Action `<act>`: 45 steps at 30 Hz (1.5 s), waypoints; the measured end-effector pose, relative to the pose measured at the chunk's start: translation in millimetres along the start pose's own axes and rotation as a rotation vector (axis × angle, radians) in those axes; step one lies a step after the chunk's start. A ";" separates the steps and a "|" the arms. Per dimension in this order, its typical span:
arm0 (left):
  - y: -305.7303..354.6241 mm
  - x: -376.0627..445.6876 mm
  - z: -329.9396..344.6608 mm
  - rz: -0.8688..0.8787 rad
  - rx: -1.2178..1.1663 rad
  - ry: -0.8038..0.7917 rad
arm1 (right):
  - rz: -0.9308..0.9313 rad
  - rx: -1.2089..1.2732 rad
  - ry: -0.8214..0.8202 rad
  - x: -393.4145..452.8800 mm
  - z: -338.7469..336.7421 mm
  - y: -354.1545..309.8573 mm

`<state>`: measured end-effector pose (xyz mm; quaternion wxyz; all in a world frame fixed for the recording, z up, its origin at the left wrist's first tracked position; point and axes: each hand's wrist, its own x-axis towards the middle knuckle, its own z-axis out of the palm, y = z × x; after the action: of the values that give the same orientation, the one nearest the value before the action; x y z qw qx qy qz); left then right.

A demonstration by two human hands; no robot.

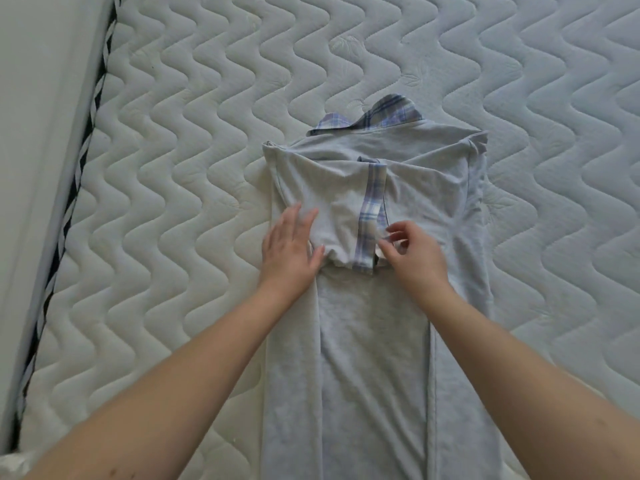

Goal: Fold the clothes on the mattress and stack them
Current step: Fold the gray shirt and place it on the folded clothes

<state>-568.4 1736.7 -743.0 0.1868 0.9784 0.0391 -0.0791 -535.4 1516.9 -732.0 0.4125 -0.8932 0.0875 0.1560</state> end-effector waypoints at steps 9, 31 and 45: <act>-3.9 -131.0 43.6 -0.170 0.149 -0.103 | -0.014 -0.413 0.041 -89.3 -33.6 97.6; 65.2 -346.0 58.3 -0.455 0.234 -0.454 | -0.254 -0.825 -0.554 -310.8 -36.7 153.5; 80.7 -362.1 63.0 -0.244 0.314 -0.430 | -0.437 -1.002 -0.382 -343.0 -33.3 175.7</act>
<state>-925.1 1621.5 -710.5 0.0261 0.9441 0.1033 -0.3119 -899.7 1387.8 -716.0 -0.0297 -0.9329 -0.2595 0.2480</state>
